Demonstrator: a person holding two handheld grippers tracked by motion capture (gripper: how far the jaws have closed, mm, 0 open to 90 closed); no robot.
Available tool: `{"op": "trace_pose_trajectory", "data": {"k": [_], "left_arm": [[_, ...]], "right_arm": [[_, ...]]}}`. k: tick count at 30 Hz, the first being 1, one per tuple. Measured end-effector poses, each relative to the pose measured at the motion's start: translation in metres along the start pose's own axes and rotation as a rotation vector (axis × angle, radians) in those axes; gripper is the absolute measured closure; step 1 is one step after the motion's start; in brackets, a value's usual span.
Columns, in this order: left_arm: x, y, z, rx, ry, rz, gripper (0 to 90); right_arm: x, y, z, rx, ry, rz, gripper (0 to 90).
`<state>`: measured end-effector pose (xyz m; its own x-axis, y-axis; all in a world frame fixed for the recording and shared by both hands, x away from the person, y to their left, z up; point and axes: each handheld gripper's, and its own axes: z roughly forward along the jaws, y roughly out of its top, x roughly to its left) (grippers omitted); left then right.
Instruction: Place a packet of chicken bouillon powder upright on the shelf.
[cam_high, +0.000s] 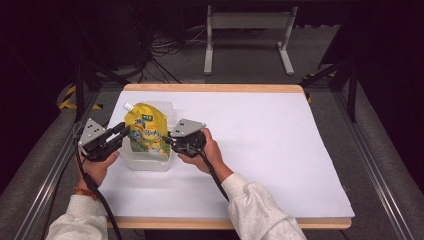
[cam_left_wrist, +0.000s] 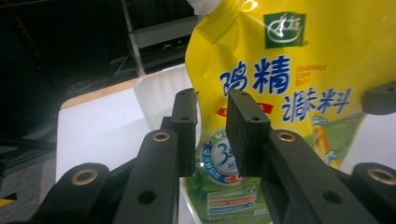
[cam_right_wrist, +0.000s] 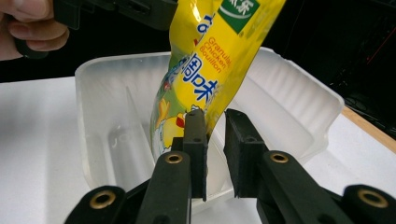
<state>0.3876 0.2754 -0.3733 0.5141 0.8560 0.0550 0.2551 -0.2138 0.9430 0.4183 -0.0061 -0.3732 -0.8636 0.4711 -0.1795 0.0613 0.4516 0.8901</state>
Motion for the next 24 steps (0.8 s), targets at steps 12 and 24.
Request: {"op": "trace_pose_trajectory", "data": {"k": [12, 24], "left_arm": [[-0.013, 0.003, -0.004, -0.012, 0.004, 0.02, 62.3], [-0.035, 0.003, -0.009, -0.021, -0.016, 0.048, 47.8]], "right_arm": [[-0.005, 0.003, -0.019, -0.011, -0.016, 0.0, 75.3], [-0.018, -0.007, -0.042, 0.016, -0.066, 0.01, 71.4]]}}
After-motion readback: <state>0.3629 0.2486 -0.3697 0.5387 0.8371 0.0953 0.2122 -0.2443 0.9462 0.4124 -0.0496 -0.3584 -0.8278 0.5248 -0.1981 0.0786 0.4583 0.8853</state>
